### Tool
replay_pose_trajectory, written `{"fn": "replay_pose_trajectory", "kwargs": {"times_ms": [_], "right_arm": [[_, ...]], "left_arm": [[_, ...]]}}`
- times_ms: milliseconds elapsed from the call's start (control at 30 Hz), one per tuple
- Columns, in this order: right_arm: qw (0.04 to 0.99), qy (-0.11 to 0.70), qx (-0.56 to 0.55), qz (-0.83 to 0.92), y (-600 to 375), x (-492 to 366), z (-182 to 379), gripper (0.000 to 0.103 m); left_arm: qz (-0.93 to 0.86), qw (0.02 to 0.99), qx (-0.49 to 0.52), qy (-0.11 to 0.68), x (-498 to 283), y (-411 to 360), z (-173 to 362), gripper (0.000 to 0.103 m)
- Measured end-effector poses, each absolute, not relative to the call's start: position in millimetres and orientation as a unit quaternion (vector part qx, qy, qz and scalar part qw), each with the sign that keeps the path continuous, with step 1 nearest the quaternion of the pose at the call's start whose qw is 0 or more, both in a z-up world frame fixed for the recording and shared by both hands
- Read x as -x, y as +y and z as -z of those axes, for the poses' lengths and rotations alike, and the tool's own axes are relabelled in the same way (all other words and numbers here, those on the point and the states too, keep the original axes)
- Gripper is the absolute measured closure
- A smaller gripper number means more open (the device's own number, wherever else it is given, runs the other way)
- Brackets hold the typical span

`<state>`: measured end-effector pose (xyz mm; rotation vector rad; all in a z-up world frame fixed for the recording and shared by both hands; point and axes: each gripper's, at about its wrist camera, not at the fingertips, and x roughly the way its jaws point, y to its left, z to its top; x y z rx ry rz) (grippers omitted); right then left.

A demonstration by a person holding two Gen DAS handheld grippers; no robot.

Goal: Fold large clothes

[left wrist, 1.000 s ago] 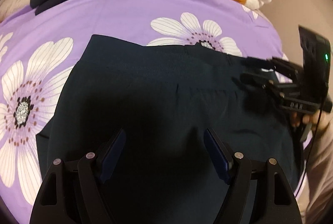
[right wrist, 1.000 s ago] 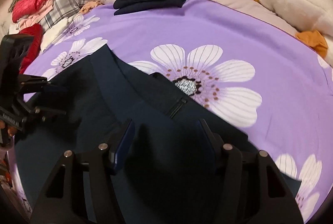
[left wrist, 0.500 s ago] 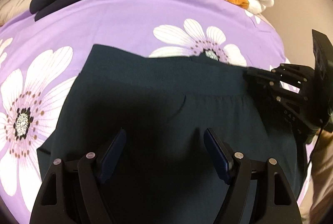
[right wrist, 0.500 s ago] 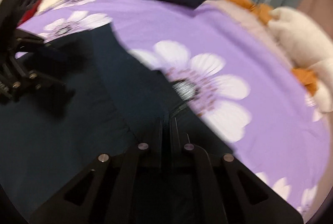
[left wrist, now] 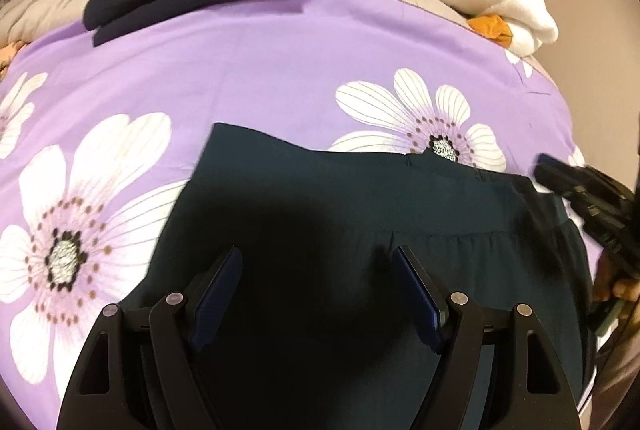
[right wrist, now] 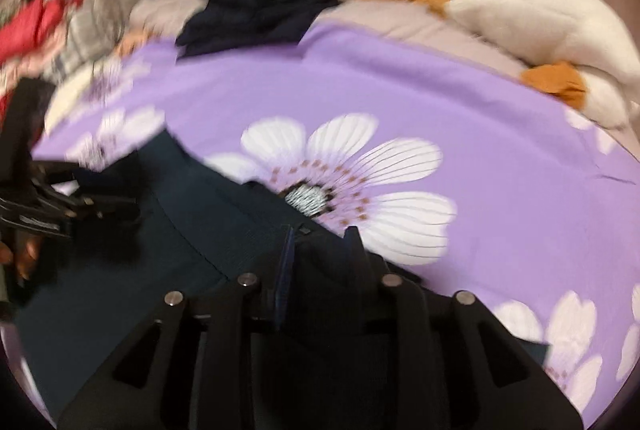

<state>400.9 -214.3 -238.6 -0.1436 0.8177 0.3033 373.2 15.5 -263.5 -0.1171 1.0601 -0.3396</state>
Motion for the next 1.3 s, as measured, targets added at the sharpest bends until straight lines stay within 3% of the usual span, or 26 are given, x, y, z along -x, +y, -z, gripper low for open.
{"fn": "replay_pose_trajectory", "kwargs": {"times_ms": [200,433,500,533,900,1000,1133,1200,1300], "right_arm": [[0.898,0.416,0.05,-0.137,-243,-356,233,0.076],[0.867,0.471,0.098,-0.129,-228,-345,285,0.081],[0.87,0.473,0.11,-0.089,-240,-350,293,0.086],[0.871,0.473,0.104,-0.081,-247,-351,294,0.095],[0.877,0.481,0.001,-0.016,-324,-335,287,0.094],[0.878,0.479,-0.01,0.013,-332,-325,279,0.089],[0.887,0.46,-0.019,0.036,-332,-300,259,0.062],[0.897,0.44,-0.028,0.021,-326,-280,247,0.055],[0.905,0.425,-0.032,-0.012,-305,-255,238,0.054]], "left_arm": [[0.188,0.852,-0.007,0.488,-339,5,255,0.027],[0.198,0.845,-0.044,0.495,-343,-27,276,0.027],[0.193,0.845,-0.033,0.498,-351,-20,282,0.027],[0.196,0.846,-0.023,0.496,-351,-16,281,0.027],[0.111,0.851,-0.009,0.513,-358,52,281,0.027],[0.082,0.852,0.004,0.517,-352,69,278,0.027],[0.092,0.858,0.028,0.505,-328,86,262,0.027],[0.106,0.864,0.018,0.492,-307,82,251,0.027],[0.131,0.867,0.008,0.481,-278,68,244,0.027]]}}
